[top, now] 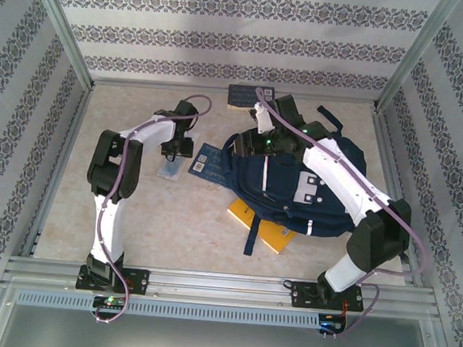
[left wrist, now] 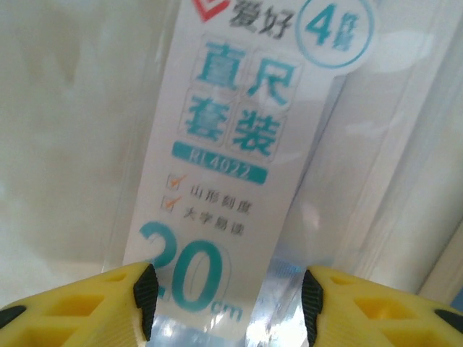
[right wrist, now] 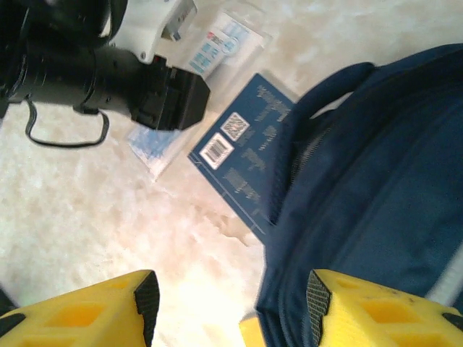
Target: Pack the student bag
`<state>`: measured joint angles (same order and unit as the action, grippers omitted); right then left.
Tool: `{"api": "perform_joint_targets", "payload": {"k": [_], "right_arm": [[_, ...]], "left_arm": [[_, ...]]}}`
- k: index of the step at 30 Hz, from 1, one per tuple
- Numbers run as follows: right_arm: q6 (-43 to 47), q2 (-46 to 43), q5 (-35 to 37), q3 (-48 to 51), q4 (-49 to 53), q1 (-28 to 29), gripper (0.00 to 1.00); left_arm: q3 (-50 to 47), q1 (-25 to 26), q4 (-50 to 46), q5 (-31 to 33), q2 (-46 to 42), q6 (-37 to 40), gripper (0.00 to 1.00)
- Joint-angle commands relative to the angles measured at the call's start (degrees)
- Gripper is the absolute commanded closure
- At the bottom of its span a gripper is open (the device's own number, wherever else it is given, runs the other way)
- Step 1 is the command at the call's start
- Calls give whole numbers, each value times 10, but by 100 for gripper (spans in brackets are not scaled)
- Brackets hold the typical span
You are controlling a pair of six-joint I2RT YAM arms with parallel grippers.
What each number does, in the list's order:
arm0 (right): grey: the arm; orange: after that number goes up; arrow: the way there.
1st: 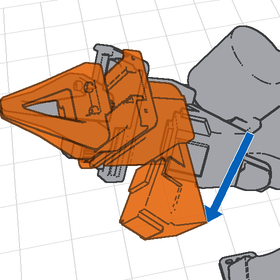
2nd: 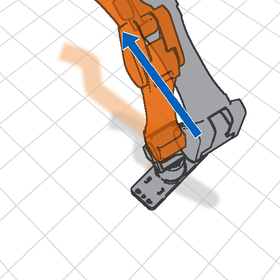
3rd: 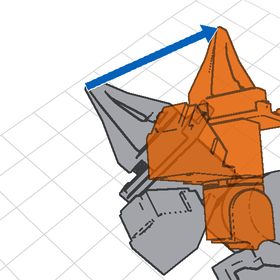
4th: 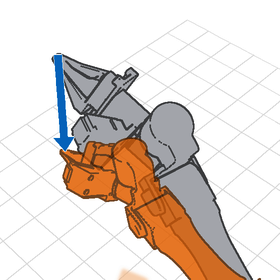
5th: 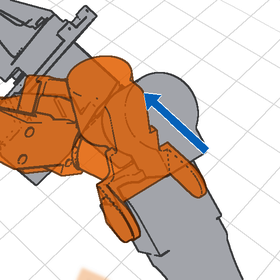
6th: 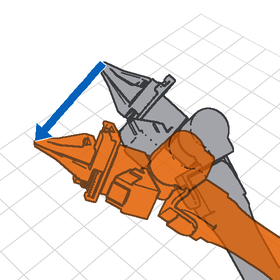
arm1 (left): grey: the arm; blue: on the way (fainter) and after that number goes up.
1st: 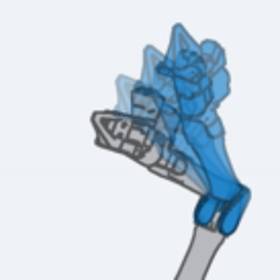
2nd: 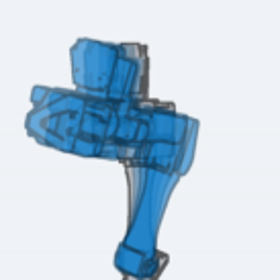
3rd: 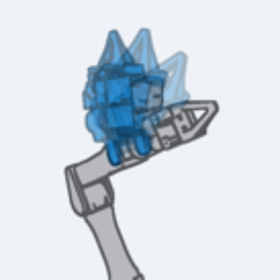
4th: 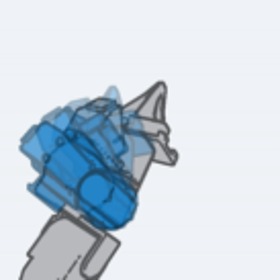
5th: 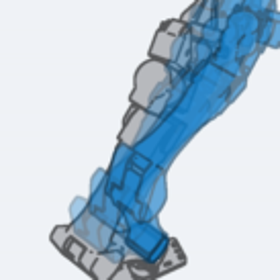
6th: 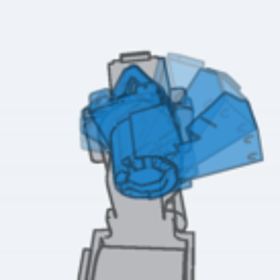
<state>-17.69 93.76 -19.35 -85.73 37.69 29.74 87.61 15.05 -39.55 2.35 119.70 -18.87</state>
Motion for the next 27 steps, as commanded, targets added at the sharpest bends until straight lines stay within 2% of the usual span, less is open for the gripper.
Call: {"api": "perform_joint_targets", "payload": {"k": [1, 6, 11, 16, 19, 23, 27], "right_arm": [[-52, 31, -53, -5, -57, 14, 42], [-96, 82, -102, -7, -113, 18, 44], [-105, 157, -140, -66, -112, 19, 45], [-96, 248, -160, -170, -61, 26, 45], [-99, 298, -153, -228, -45, 40, 46], [-82, 386, -125, -358, 1, 50, 45], [-95, 474, -119, -478, 6, 51, 42]], "left_arm": [[-86, 2, -21, -74, -48, -49, 46], [-239, 2, 47, -139, -156, -114, 52], [-332, 2, 46, -121, -273, -121, 55], [-345, -17, 15, -121, -390, -138, 40], [-328, -48, 3, -132, -434, -153, 29], [-347, -80, 36, -204, -466, -212, 29], [-440, -82, 166, -291, -513, -299, 39]]}}
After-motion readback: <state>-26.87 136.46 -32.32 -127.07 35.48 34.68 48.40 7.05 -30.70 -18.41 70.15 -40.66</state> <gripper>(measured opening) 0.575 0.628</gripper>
